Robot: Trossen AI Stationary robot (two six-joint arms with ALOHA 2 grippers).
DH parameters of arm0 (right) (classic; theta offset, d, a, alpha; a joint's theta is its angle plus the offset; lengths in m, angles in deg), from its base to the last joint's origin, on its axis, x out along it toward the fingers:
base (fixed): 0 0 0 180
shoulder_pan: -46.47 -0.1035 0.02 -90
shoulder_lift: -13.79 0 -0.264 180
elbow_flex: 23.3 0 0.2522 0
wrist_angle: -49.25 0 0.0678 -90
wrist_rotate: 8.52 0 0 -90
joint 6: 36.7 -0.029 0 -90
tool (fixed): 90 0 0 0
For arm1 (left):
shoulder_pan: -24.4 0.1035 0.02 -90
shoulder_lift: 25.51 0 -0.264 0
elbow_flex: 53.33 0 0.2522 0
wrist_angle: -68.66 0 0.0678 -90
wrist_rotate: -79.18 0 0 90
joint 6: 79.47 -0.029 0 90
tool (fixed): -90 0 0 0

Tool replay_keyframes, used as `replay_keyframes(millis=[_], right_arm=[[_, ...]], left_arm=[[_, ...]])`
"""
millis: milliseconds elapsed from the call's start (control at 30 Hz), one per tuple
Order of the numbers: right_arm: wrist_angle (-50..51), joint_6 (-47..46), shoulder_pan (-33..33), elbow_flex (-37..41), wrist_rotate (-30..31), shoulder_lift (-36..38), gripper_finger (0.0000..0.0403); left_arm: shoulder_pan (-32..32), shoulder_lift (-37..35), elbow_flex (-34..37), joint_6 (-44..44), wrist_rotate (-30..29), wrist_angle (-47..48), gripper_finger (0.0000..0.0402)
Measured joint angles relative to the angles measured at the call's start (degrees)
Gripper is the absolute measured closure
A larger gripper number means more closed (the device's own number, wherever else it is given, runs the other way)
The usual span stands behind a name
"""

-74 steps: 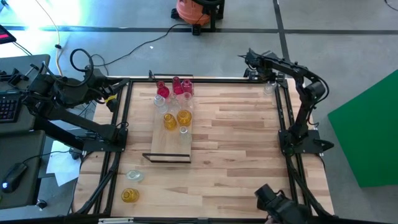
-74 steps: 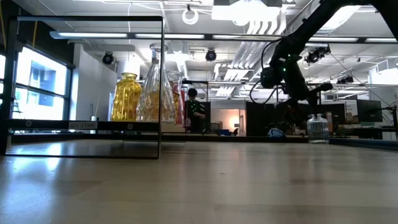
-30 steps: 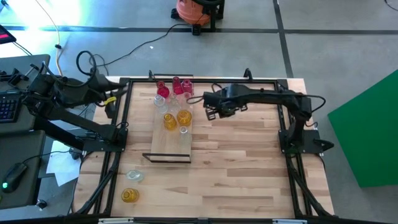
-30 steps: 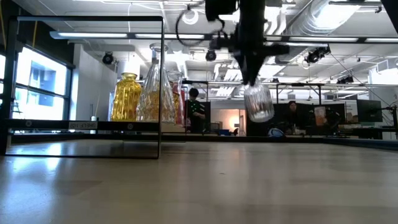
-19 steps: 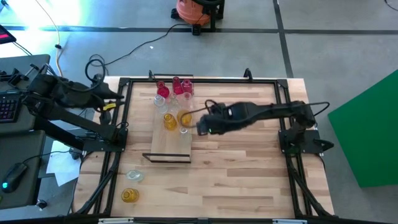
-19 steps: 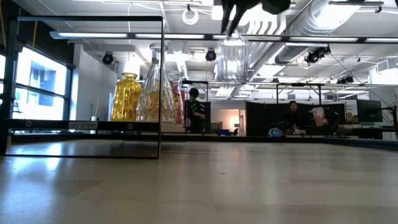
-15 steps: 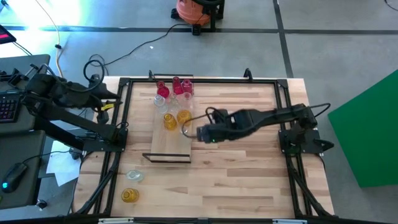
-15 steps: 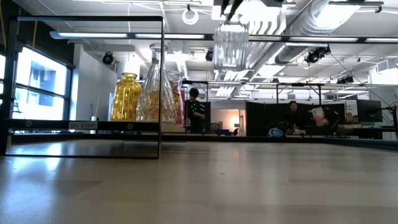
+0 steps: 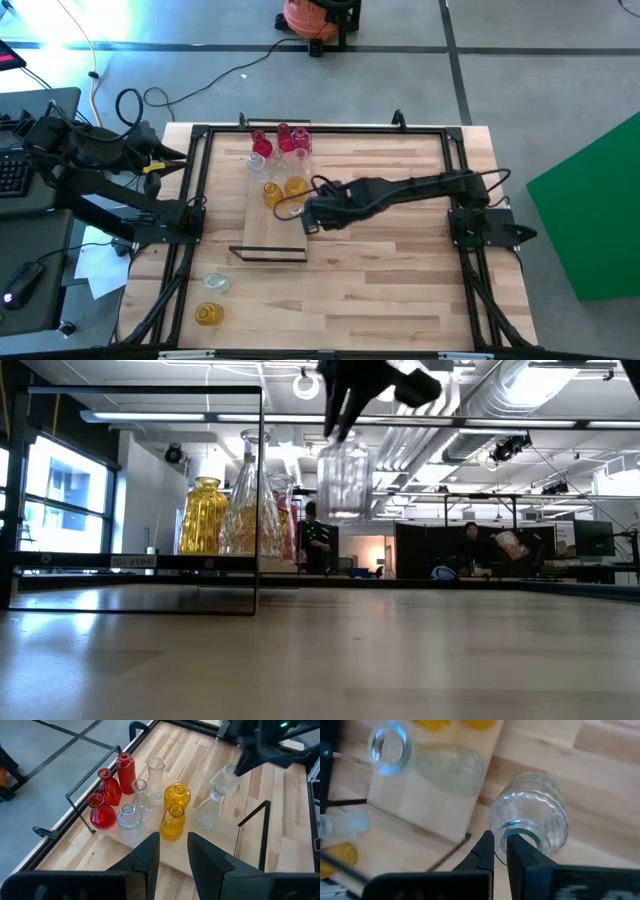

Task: Sort vases onto shelf
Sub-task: Put the transparent vase on the shelf aligned with the other transparent vase

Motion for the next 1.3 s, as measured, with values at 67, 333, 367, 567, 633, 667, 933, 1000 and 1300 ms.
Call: replay_keyframes(millis=[67,333,367,567,633,667,933,1000,1300], right_arm=[[-0.9,2.7,1.5,0.0,-0.7,-0.6,0.0403],[-4.1,10.1,5.6,0.0,-4.0,-0.9,0.0403],[-4.6,10.7,5.9,0.0,-4.6,-0.9,0.0403],[-6.8,12.0,6.4,0.0,-7.1,-2.2,0.0403],[-7.4,12.0,6.2,0.0,-8.2,-2.5,0.0403],[-7.5,11.9,6.0,0.0,-8.6,-2.9,0.0403],[-14.6,11.9,5.4,0.0,-10.0,-5.2,0.0403],[-15.7,11.9,5.2,0.0,-9.8,-5.7,0.0403],[-16.3,10.8,5.2,0.0,-11.3,-5.7,0.0403]], left_arm=[[0.0,0.0,0.0,0.1,-0.1,0.0,0.0312],[0.0,0.2,0.0,2.9,-0.2,-0.1,0.0312],[0.0,0.2,0.0,2.9,-0.2,-0.1,0.0312],[0.0,0.2,0.0,3.0,-0.2,-0.1,0.0312],[0.0,0.2,0.0,3.0,-0.2,-0.1,0.0312],[0.0,0.2,0.0,3.0,-0.2,-0.1,0.0312],[0.0,0.2,0.0,2.5,-0.3,-0.2,0.0312],[0.0,0.2,0.0,2.1,-0.3,-0.2,0.0312],[0.0,0.2,0.0,1.9,-0.3,-0.2,0.0312]])
